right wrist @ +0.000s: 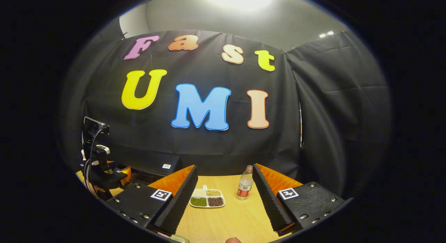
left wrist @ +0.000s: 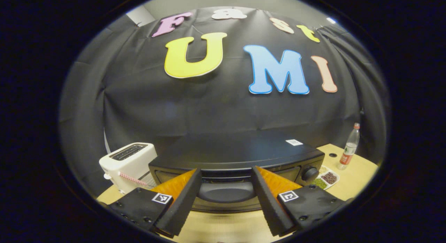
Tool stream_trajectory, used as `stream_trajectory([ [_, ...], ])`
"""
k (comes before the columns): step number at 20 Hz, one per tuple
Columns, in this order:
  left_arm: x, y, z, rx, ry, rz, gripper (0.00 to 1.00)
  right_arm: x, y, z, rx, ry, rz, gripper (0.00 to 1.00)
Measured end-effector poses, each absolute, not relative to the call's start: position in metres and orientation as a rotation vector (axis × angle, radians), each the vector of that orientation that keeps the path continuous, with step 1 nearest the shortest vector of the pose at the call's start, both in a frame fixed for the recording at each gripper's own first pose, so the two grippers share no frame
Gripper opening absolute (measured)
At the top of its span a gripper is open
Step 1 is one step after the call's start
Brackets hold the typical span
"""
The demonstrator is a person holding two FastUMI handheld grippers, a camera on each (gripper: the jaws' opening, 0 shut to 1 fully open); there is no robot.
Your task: Open the electric oven with the left hand, put the food in, and close the electric oven.
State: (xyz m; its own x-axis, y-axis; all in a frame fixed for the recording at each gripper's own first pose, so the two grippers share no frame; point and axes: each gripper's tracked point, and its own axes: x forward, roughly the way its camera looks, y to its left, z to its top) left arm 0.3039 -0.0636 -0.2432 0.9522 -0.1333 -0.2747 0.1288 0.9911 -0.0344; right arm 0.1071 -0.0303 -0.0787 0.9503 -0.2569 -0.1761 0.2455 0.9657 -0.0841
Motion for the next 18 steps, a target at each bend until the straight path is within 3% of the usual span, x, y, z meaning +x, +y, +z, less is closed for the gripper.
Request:
stream_trajectory([
  [5, 0.267, -0.059, -0.249, -0.016, 0.274, -0.129, 1.00, 0.105, -0.027, -0.079, -0.051, 0.192, -0.214, 0.96],
  [7, 0.252, -0.057, -0.257, -0.018, 0.292, -0.119, 0.91, 0.103, -0.025, -0.082, -0.050, 0.198, -0.193, 0.96],
  [9, 0.237, -0.056, -0.267, -0.016, 0.320, -0.109, 0.99, 0.100, -0.023, -0.085, -0.047, 0.209, -0.169, 0.96],
  [12, 0.218, -0.056, -0.276, -0.007, 0.341, -0.101, 1.00, 0.095, -0.020, -0.089, -0.044, 0.226, -0.132, 0.96],
  [13, 0.213, -0.056, -0.280, -0.011, 0.351, -0.097, 0.95, 0.093, -0.018, -0.091, -0.045, 0.232, -0.122, 0.96],
  [14, 0.208, -0.055, -0.283, -0.017, 0.359, -0.092, 1.00, 0.091, -0.018, -0.093, -0.044, 0.237, -0.112, 0.96],
  [18, 0.191, -0.057, -0.299, -0.008, 0.393, -0.082, 1.00, 0.085, -0.018, -0.099, -0.026, 0.264, -0.083, 0.96],
])
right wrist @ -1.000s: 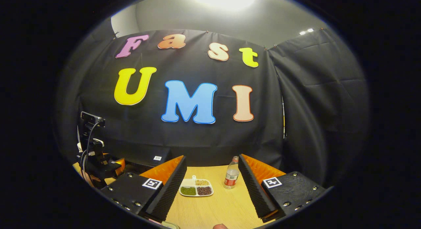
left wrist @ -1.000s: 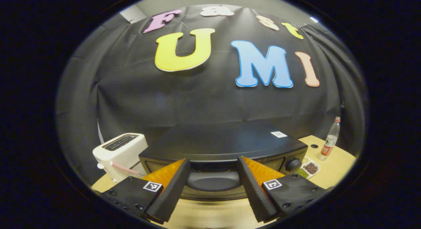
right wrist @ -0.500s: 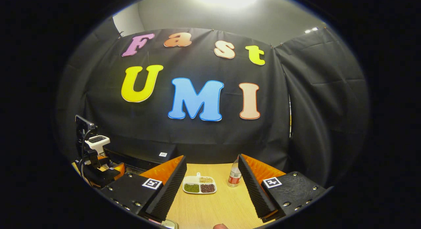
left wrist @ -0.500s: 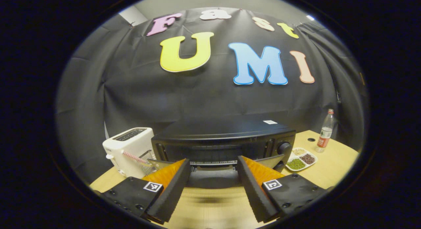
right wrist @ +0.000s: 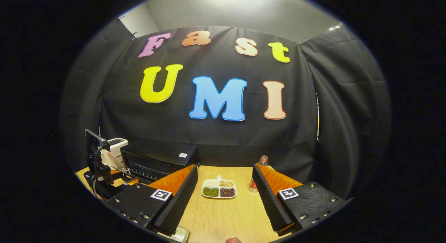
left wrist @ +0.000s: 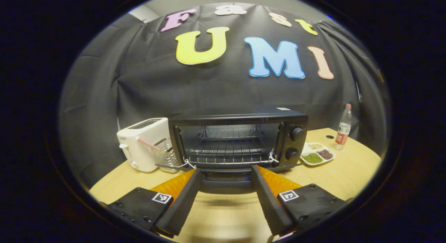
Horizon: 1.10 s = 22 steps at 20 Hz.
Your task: Open the electric oven with the left hand, put the food in, and close the electric oven.
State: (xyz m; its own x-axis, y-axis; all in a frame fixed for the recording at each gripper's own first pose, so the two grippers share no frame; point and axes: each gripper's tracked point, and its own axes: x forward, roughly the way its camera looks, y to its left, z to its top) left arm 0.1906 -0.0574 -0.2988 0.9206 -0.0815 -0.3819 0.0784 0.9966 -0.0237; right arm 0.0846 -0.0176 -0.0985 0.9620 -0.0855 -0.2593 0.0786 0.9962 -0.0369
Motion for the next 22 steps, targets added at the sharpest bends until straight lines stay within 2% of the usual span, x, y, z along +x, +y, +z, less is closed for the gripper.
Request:
stream_trajectory([
  [1, 0.186, -0.057, -0.302, 0.000, 0.398, -0.081, 1.00, 0.082, -0.018, -0.101, -0.019, 0.269, -0.079, 0.96],
  [2, 0.182, -0.057, -0.307, 0.008, 0.404, -0.081, 0.96, 0.081, -0.018, -0.102, -0.010, 0.274, -0.075, 0.96],
  [3, 0.177, -0.057, -0.312, 0.012, 0.416, -0.082, 1.00, 0.079, -0.019, -0.104, -0.003, 0.280, -0.072, 0.96],
  [5, 0.168, -0.058, -0.327, 0.014, 0.454, -0.081, 1.00, 0.076, -0.018, -0.108, 0.005, 0.294, -0.063, 0.96],
  [6, 0.162, -0.059, -0.338, 0.018, 0.480, -0.078, 0.91, 0.076, -0.018, -0.111, 0.009, 0.299, -0.058, 0.96],
  [7, 0.157, -0.059, -0.348, 0.024, 0.514, -0.075, 1.00, 0.075, -0.018, -0.112, 0.012, 0.305, -0.054, 0.96],
  [8, 0.156, -0.060, -0.355, 0.027, 0.530, -0.066, 0.92, 0.076, -0.017, -0.113, 0.016, 0.307, -0.049, 0.96],
  [9, 0.157, -0.060, -0.354, 0.030, 0.528, -0.062, 0.96, 0.076, -0.017, -0.113, 0.021, 0.307, -0.043, 0.96],
  [10, 0.157, -0.058, -0.347, 0.029, 0.516, -0.060, 1.00, 0.075, -0.015, -0.113, 0.030, 0.308, -0.033, 0.96],
  [13, 0.148, -0.049, -0.299, 0.039, 0.436, -0.050, 0.92, 0.076, -0.006, -0.128, 0.078, 0.358, 0.015, 0.96],
  [16, 0.137, -0.033, -0.241, 0.027, 0.340, -0.026, 1.00, 0.075, 0.010, -0.147, 0.166, 0.437, 0.094, 0.96],
  [20, 0.114, -0.007, -0.165, 0.029, 0.219, 0.011, 1.00, 0.060, 0.043, -0.189, 0.295, 0.630, 0.242, 0.96],
  [21, 0.108, -0.001, -0.149, 0.039, 0.194, 0.020, 0.95, 0.054, 0.051, -0.199, 0.328, 0.684, 0.275, 0.96],
  [22, 0.102, 0.006, -0.135, 0.051, 0.171, 0.031, 0.96, 0.045, 0.060, -0.208, 0.374, 0.745, 0.311, 0.96],
])
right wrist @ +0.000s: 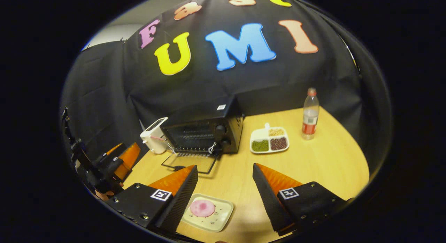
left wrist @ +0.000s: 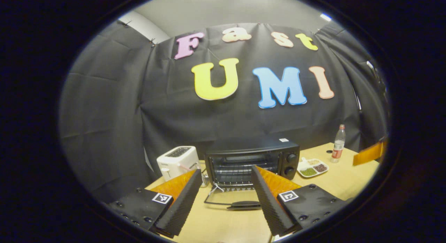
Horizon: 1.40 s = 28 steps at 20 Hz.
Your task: Open the electric oven with the left hand, put the food in, and close the electric oven.
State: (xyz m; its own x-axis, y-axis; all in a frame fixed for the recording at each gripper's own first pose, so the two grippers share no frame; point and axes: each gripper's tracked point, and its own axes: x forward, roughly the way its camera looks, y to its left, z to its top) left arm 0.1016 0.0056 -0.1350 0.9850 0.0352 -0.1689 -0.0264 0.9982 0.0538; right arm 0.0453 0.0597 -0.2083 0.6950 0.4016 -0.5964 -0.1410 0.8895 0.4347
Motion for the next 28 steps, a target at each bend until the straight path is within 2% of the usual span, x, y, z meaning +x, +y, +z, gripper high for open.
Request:
stream_trajectory([
  [1, 0.097, 0.011, -0.122, 0.063, 0.148, 0.041, 0.99, 0.038, 0.068, -0.218, 0.423, 0.804, 0.337, 0.96],
  [3, 0.088, 0.020, -0.102, 0.079, 0.119, 0.050, 0.99, 0.023, 0.079, -0.239, 0.501, 0.938, 0.384, 0.98],
  [8, 0.074, 0.037, -0.058, 0.073, 0.054, 0.083, 0.99, -0.005, 0.096, -0.282, 0.662, 1.185, 0.421, 0.96],
  [12, 0.067, 0.052, -0.050, 0.067, 0.034, 0.133, 0.99, -0.031, 0.103, -0.310, 0.724, 1.362, 0.423, 0.96],
  [13, 0.066, 0.056, -0.052, 0.066, 0.036, 0.142, 0.99, -0.034, 0.105, -0.317, 0.728, 1.396, 0.423, 0.87],
  [14, 0.064, 0.060, -0.053, 0.066, 0.039, 0.150, 0.99, -0.038, 0.107, -0.323, 0.724, 1.422, 0.417, 0.96],
  [15, 0.063, 0.063, -0.053, 0.067, 0.041, 0.158, 0.99, -0.043, 0.107, -0.329, 0.711, 1.451, 0.417, 0.96],
  [16, 0.062, 0.068, -0.052, 0.068, 0.040, 0.165, 0.91, -0.047, 0.106, -0.335, 0.691, 1.479, 0.417, 0.96],
  [17, 0.062, 0.072, -0.051, 0.070, 0.038, 0.173, 0.95, -0.051, 0.108, -0.345, 0.668, 1.495, 0.406, 0.94],
  [18, 0.061, 0.075, -0.052, 0.073, 0.038, 0.180, 0.96, -0.054, 0.106, -0.349, 0.645, 1.520, 0.403, 0.82],
  [20, 0.062, 0.083, -0.052, 0.075, 0.038, 0.191, 0.99, -0.058, 0.107, -0.358, 0.612, 1.549, 0.395, 0.82],
  [22, 0.063, 0.086, -0.054, 0.069, 0.042, 0.195, 1.00, -0.060, 0.104, -0.365, 0.585, 1.563, 0.375, 0.54],
  [24, 0.064, 0.088, -0.055, 0.063, 0.044, 0.196, 1.00, -0.060, 0.098, -0.368, 0.585, 1.592, 0.339, 0.35],
  [25, 0.065, 0.088, -0.054, 0.063, 0.043, 0.196, 1.00, -0.060, 0.096, -0.374, 0.578, 1.608, 0.314, 0.29],
  [26, 0.065, 0.088, -0.056, 0.062, 0.043, 0.194, 1.00, -0.060, 0.096, -0.371, 0.592, 1.609, 0.303, 0.10],
  [27, 0.065, 0.088, -0.055, 0.062, 0.042, 0.192, 1.00, -0.060, 0.098, -0.374, 0.597, 1.603, 0.319, 0.02],
  [28, 0.065, 0.087, -0.058, 0.062, 0.041, 0.190, 1.00, -0.059, 0.094, -0.370, 0.607, 1.595, 0.308, 0.00],
])
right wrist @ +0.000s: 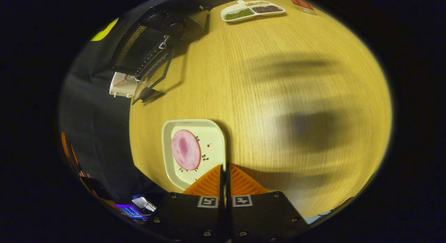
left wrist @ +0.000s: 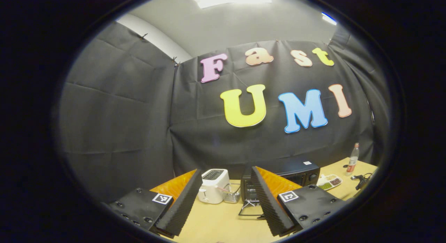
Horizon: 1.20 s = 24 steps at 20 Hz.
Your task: Open the electric oven with the left hand, put the food in, and close the electric oven.
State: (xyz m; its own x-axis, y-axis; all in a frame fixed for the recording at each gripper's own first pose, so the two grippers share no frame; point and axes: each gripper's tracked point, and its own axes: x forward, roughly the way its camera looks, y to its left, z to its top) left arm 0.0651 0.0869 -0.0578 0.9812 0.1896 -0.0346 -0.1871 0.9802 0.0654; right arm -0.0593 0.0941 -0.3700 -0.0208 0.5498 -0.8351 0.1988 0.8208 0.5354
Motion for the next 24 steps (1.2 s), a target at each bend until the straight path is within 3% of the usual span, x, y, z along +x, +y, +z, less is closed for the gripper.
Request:
stream_trajectory([
  [6, 0.069, 0.094, -0.058, 0.044, 0.039, 0.194, 1.00, -0.060, 0.112, -0.363, 0.664, 1.543, 0.406, 0.01],
  [12, 0.070, 0.106, -0.057, 0.053, 0.037, 0.208, 0.99, -0.042, 0.127, -0.336, 0.830, 1.494, 0.394, 0.00],
  [17, 0.076, 0.115, -0.060, 0.047, 0.031, 0.209, 1.00, 0.000, 0.153, -0.309, 0.936, 1.395, 0.340, 0.00],
  [24, 0.087, 0.142, -0.070, 0.045, 0.040, 0.219, 1.00, 0.066, 0.190, -0.300, 1.053, 1.250, 0.165, 0.01],
])
